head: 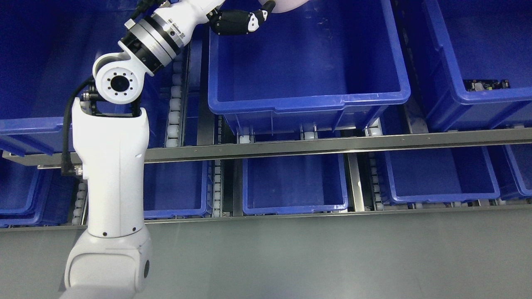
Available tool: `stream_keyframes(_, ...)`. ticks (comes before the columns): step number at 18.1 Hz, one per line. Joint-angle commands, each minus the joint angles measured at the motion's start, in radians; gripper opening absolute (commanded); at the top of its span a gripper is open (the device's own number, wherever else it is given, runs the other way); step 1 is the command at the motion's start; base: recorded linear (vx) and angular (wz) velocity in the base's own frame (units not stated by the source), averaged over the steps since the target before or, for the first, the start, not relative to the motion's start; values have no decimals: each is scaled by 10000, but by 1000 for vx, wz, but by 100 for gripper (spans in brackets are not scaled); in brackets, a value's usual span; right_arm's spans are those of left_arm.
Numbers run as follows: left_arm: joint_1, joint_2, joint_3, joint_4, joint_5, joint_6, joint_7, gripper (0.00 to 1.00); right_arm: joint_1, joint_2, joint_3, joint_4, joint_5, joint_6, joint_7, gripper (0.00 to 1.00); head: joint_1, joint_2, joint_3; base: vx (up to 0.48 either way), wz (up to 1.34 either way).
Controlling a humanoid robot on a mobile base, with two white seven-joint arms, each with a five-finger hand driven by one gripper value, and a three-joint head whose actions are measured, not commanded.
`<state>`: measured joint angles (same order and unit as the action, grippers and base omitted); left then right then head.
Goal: Stack pink IKEA bowls on left shelf middle
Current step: 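Lower the stacked bowls into the middle blue bin with the left hand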
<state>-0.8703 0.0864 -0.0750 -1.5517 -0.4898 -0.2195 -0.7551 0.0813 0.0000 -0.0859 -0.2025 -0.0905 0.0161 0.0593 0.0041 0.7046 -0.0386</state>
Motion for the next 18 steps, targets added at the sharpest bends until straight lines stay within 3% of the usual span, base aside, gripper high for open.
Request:
stream_keyframes(1,-133,670,-308,1754,-317,2,-471,5,0,-174,0,0,0,-7,20,100,0,0,0,19,0)
stream_keyframes(11,-194,133,-1168,3474,-317,2,-472,12,0,-174,0,0,0,-7,20,100,0,-1,0,2,0)
stream_keyframes(16,-469,-111,-969,3490,-317,2,-288,34,0,-174,0,0,0,-7,5,100,0,-1,0,0,0)
stream_keyframes(18,-516,-356,-693,3475,-287,2,63,48,0,-174,0,0,0,-7,20,100,0,-1,0,0,0)
